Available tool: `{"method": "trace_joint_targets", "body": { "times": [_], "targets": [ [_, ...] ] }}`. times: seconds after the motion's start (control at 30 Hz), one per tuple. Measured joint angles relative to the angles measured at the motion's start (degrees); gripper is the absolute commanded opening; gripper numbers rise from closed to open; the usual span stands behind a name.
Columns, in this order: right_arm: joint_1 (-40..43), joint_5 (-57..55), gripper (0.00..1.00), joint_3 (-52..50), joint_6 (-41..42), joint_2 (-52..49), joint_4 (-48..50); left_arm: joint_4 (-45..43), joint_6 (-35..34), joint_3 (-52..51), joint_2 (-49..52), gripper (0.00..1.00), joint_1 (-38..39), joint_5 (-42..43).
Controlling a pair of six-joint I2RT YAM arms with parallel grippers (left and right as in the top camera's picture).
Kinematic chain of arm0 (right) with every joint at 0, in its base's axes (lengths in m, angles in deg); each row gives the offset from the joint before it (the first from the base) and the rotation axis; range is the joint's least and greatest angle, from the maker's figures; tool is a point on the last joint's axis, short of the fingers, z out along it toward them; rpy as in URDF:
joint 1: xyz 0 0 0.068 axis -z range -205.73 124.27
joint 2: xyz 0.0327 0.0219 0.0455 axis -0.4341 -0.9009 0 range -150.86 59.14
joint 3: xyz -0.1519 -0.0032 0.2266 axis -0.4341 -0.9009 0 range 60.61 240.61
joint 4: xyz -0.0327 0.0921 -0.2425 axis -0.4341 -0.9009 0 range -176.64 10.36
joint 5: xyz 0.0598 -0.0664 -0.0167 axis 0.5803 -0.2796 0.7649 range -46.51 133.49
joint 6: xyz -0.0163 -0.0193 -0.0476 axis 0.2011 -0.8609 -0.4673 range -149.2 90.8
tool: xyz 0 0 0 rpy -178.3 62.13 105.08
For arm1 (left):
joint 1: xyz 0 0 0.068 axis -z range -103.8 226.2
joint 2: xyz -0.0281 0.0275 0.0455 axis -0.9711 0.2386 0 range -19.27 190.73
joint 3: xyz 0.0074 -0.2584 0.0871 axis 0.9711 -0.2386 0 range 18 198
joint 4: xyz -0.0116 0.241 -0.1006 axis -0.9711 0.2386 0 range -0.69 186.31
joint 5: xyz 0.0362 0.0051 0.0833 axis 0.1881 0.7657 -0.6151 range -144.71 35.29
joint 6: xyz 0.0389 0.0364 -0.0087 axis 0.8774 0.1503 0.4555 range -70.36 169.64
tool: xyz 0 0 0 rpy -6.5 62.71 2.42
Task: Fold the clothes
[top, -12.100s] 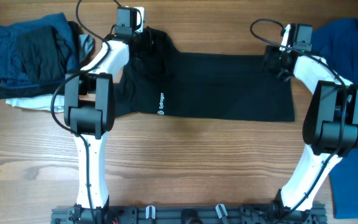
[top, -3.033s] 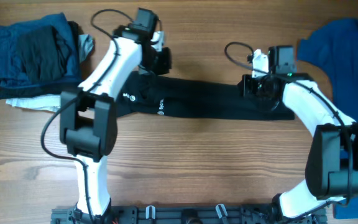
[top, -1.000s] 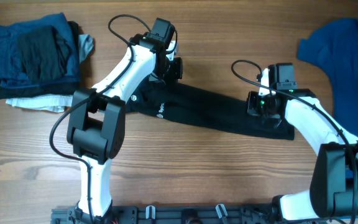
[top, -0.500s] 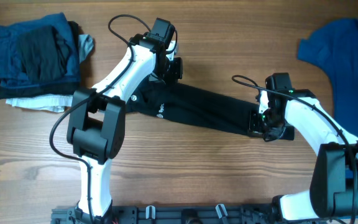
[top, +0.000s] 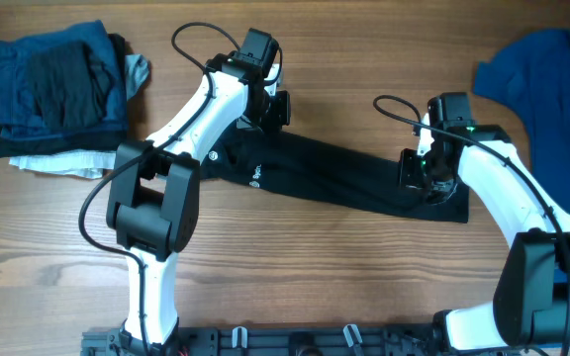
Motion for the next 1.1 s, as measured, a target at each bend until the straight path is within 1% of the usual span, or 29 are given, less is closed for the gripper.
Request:
{"method": "trace_joint_targets", "body": {
  "times": [0.13, 0.3, 0.53, 0.7, 0.87, 0.9, 1.0, 1.1],
  "targets": [
    [0.00, -1.64, 0.04, -1.79, 1.29, -0.13, 1.16, 0.00, 0.00, 0.00, 0.00, 0.04, 0.00, 0.00],
    [0.00, -3.06, 0.04, -3.06, 3.04, -0.74, -4.11, -0.15, 0.00, 0.00, 0.00, 0.04, 0.00, 0.00],
    [0.00, -7.89, 0.04, -6.84, 7.39, -0.81, -4.11, -0.66, 0.00, 0.00, 0.00, 0.04, 0.00, 0.00],
    [0.00, -9.40, 0.04, -7.93, 10.27, -0.85, -9.09, -0.66, 0.00, 0.00, 0.00, 0.04, -0.02, -0.07],
    [0.00, -9.49, 0.04, -7.04, 11.08, -0.74, -11.06, -0.66, 0.00, 0.00, 0.00, 0.04, -0.33, -0.22],
    [0.00, -9.49, 0.07, -6.27, 11.21, -0.59, -11.19, -0.66, 0.00, 0.00, 0.00, 0.04, -0.46, -0.22],
    [0.00, -9.51, 0.04, -3.89, 10.95, 0.46, -9.18, -0.63, 0.00, 0.00, 0.00, 0.04, -0.76, -0.20],
    [0.00, -9.49, 0.05, -3.19, 10.71, 0.72, -5.97, -0.48, 0.00, 0.00, 0.00, 0.04, -0.74, 0.15]
  ]
}}
